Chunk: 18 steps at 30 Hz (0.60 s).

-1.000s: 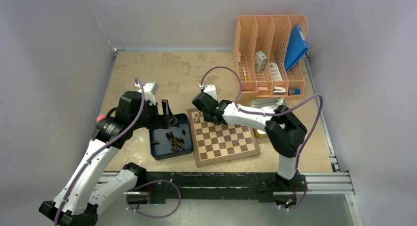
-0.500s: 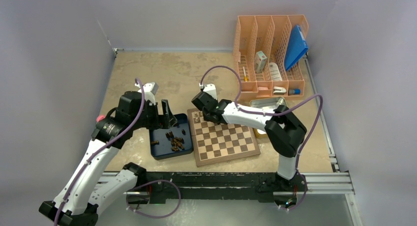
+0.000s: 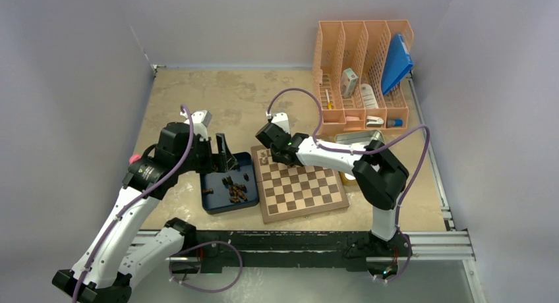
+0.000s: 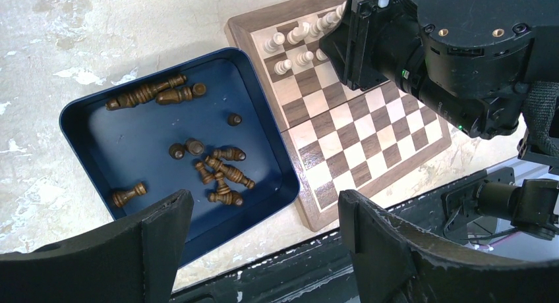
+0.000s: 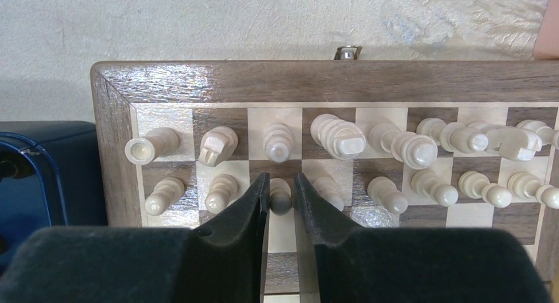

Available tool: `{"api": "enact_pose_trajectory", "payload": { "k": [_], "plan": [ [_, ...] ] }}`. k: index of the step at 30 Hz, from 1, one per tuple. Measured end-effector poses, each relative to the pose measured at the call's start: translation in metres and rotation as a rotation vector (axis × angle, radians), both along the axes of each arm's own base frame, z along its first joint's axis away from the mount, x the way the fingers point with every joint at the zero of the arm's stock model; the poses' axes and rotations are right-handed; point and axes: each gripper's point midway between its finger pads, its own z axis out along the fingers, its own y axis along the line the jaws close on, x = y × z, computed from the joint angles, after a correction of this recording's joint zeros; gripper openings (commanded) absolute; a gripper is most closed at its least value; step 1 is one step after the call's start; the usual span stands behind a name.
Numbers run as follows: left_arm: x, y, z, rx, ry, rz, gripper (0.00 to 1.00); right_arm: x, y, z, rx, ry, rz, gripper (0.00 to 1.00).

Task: Set up the chess pieces on the board
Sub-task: Place the chess piece on the chessboard.

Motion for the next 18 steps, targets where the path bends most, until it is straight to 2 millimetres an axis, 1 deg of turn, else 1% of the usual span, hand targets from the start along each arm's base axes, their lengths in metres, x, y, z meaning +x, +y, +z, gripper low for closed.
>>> {"api": "enact_pose_trajectory", "payload": {
  "k": [6,18],
  "plan": [
    [0.0000,0.0000,0.0000,0.000,0.000,0.000,0.81,0.0004,-0.0003,-0.0013,-0.004,0.000,-0.002,0.29],
    [0.0000,0.0000,0.0002,0.000,-0.001,0.000,0.81,0.0021,-0.0017,-0.0005,-0.010,-0.009,-0.012,0.30]
  ]
}}
